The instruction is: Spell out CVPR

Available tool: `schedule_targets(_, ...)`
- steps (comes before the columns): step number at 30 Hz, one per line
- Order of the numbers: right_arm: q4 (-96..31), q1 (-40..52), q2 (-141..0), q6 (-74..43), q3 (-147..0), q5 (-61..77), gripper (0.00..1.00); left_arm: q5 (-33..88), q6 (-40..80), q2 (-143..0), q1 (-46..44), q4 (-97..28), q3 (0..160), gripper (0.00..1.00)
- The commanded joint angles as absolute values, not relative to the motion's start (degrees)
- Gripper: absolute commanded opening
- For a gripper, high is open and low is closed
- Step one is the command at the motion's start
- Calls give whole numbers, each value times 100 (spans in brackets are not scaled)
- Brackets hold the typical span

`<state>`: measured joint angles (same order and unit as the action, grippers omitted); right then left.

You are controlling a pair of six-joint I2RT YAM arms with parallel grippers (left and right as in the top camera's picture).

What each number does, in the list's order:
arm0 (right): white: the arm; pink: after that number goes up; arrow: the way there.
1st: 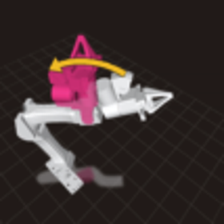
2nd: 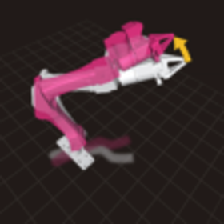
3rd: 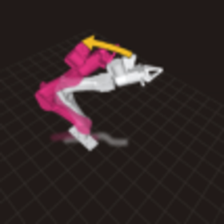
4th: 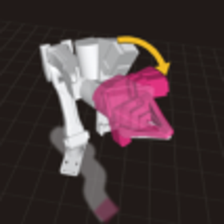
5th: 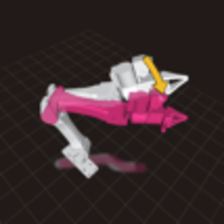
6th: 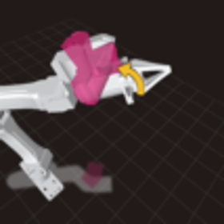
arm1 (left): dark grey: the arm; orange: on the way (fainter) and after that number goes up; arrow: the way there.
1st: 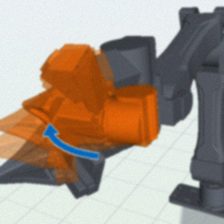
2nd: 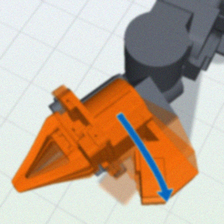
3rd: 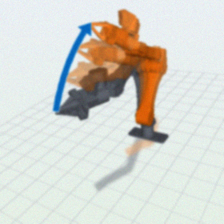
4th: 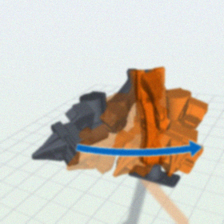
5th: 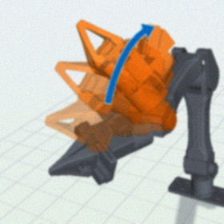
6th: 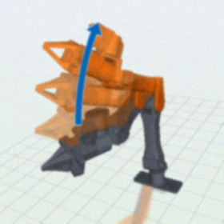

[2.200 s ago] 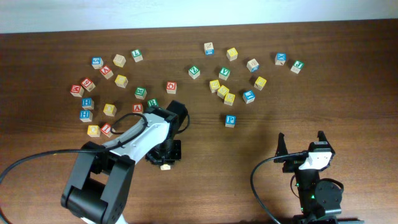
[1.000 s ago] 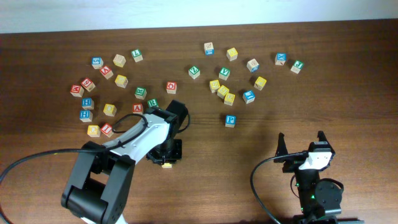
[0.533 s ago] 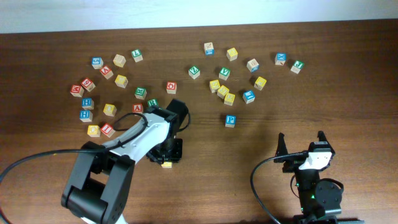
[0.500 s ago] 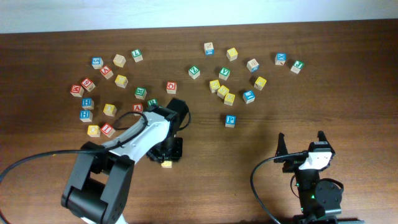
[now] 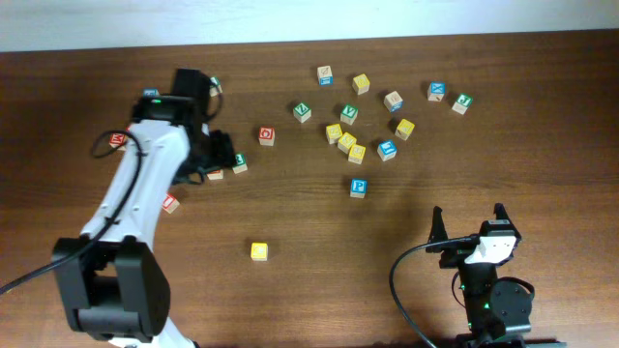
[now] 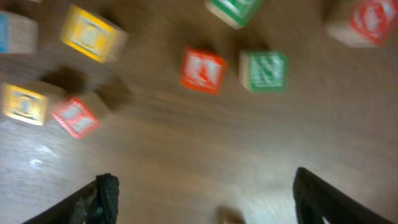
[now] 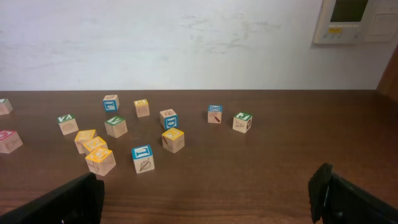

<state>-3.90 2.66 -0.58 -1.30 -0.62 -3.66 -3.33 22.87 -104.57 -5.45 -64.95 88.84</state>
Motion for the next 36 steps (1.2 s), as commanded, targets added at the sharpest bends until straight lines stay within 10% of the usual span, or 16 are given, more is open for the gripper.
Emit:
schedule_targets(1, -434, 222, -21, -128, -32, -429, 98, -386, 2292, -10422, -71, -6281, 8945, 99)
schedule_targets(36, -434, 222, -21, -128, -32, -432, 98, -1184, 2290, -10427, 279, -5642, 8890, 99)
